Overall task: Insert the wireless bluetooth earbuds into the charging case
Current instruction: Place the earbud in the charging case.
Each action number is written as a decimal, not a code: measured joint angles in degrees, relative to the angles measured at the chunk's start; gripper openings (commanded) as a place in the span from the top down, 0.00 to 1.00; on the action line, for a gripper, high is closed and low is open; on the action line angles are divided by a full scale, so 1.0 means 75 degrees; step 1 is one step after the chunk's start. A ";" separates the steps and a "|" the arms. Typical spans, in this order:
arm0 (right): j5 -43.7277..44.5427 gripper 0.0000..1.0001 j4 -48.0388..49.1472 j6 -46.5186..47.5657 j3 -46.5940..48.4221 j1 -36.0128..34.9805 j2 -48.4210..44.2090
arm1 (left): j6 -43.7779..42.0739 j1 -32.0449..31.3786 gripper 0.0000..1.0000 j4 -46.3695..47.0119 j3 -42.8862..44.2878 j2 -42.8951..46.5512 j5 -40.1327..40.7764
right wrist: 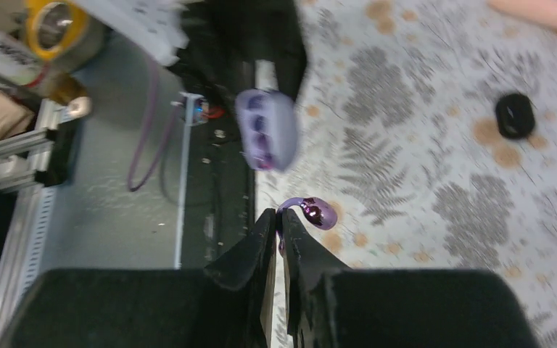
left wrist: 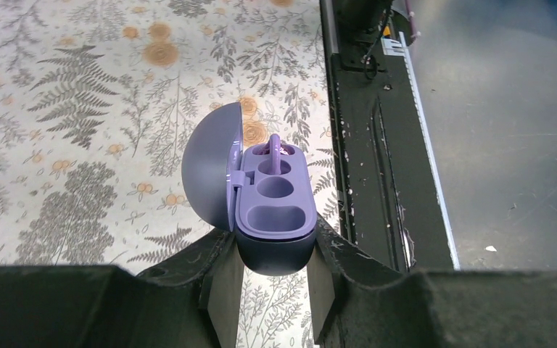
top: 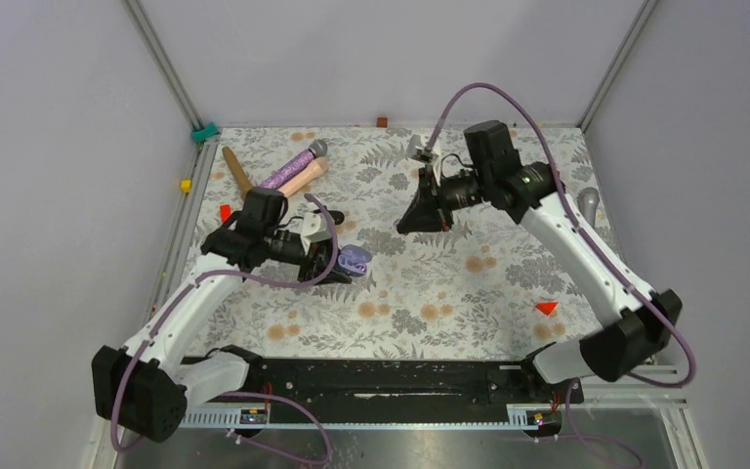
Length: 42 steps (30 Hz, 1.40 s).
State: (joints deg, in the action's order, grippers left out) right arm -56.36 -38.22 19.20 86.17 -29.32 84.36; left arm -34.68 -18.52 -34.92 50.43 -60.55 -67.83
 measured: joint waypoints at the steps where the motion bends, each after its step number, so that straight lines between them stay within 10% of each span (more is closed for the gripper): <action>1: -0.0271 0.88 0.0012 -0.0032 -0.0029 0.0000 -0.0207 | -0.0137 -0.0146 1.00 -0.0143 0.0175 -0.0221 0.0009; 10: -0.2515 0.88 0.2314 -0.2008 -0.0944 -0.0003 -0.1821 | -0.0813 -0.0801 1.00 -0.0816 0.1157 -0.1349 -0.0041; 19: -0.2996 0.87 1.2246 -1.0398 -0.2728 -0.0003 -0.0318 | -0.1128 -0.1682 1.00 -0.0935 0.1652 -0.1673 -0.0379; 24: -0.3042 0.87 1.4367 -1.2319 -0.2818 -0.0006 -0.0012 | -0.1154 -0.1853 1.00 -0.0965 0.1682 -0.1714 -0.0600; 34: -0.3217 0.89 1.4239 -1.1715 -0.3896 -0.0017 -0.0968 | 0.0577 -0.1865 1.00 0.0493 0.1635 -0.1690 -0.0711; 42: -0.2544 0.89 1.0314 -0.7953 -0.4170 -0.0050 -0.1880 | 0.1947 -0.1865 1.00 0.1658 0.1411 -0.1574 -0.0796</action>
State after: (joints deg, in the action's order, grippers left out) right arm -75.44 39.13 -40.45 54.89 -29.69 70.26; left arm -20.08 -32.51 -22.48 61.01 -72.36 -73.80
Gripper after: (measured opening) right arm 0.117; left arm 0.330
